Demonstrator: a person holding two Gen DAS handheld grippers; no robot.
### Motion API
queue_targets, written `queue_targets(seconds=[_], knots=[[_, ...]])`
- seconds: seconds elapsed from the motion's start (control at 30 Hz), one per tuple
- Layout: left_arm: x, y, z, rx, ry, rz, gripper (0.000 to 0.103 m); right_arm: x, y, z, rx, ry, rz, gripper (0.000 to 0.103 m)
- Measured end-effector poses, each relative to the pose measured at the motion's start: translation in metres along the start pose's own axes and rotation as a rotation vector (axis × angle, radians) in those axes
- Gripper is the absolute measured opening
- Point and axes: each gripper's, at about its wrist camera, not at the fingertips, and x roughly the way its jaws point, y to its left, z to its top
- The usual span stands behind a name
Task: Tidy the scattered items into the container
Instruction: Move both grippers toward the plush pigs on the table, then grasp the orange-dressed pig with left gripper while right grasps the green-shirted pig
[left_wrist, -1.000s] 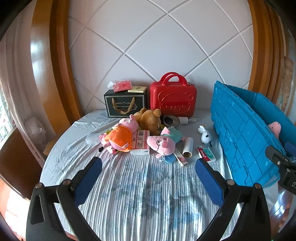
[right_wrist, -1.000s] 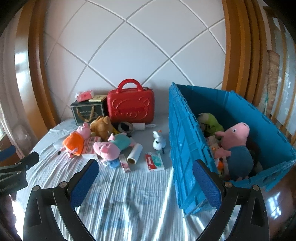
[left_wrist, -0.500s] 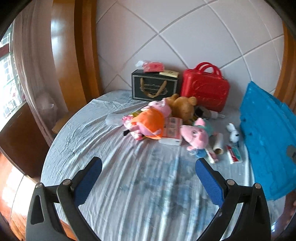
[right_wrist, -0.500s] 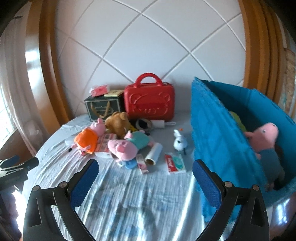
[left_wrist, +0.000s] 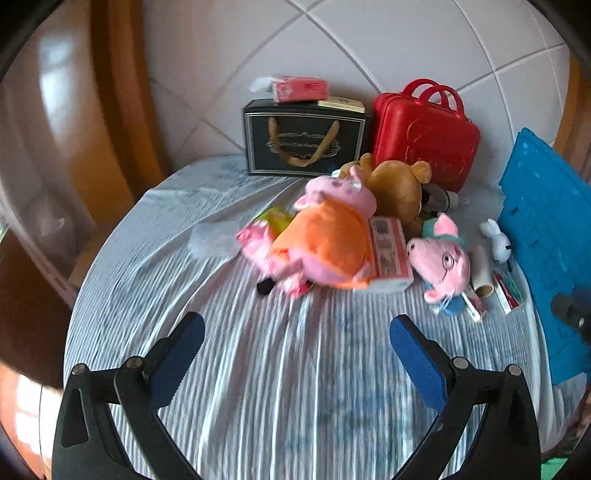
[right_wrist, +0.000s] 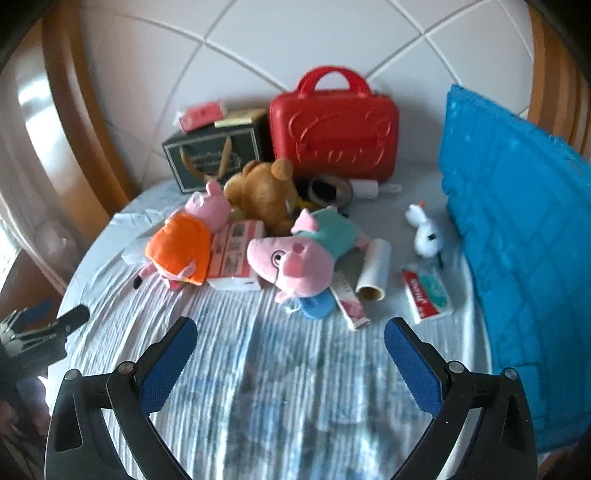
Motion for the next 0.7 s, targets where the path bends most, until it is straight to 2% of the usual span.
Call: queue_targets(seconds=[0.13,0.23,0.37,0.7], knots=[[0.034,-0.017,0.038,0.063,0.029,-0.025,0.102,0.023,0.001,0.026,0.026,0.016,-0.027,0.103],[0.058,-0.031,0.061,0.096,0.049,-0.014,0.102,0.051,-0.002,0.048,0.054,0.038,-0.017,0.103],[0.095,-0.04,0.09,0.085,0.099,0.002,0.101,0.095,-0.015,0.071,0.121,0.103,0.009,0.103],[0.2,-0.043,0.117,0.091,0.296,0.062,0.101,0.202,-0.05,0.095,0.229,0.284,-0.009,0.103]])
